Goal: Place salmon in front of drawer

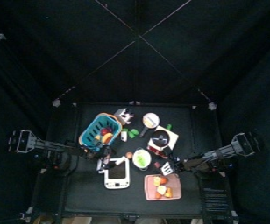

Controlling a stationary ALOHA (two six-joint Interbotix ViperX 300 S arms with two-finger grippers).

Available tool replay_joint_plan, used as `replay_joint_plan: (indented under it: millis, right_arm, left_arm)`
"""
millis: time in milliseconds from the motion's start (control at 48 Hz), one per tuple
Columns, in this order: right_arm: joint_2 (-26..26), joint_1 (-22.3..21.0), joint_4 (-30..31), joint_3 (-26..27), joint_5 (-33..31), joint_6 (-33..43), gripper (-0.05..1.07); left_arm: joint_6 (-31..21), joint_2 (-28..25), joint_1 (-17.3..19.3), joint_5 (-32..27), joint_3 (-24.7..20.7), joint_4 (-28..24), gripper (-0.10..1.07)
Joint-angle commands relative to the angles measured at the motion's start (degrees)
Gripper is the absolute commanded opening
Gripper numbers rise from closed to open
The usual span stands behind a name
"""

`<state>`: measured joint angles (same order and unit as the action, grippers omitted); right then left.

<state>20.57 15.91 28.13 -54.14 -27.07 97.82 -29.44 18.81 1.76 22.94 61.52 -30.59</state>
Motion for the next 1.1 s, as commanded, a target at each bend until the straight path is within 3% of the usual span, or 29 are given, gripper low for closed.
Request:
replay_joint_plan:
  millis: [0, 521, 1083]
  right_arm:
    - [0.3, 1.2, 0.0, 0.9, -3.1, -0.2, 0.42]
    - [-5.4, 1.6, 4.0, 1.0, -4.7, 0.0, 0.45]
    - [-8.0, 1.4, 6.2, 2.1, -5.6, -0.2, 0.67]
  left_arm:
    - [0.0, 0.4, 0.0, 0.2, -0.8, 0.2, 1.0]
    - [0.0, 0.3, -0.1, -0.1, -0.6, 0.2, 1.0]
    - [0.0, 0.3, -0.1, -0.4, -0.6, 0.2, 1.0]
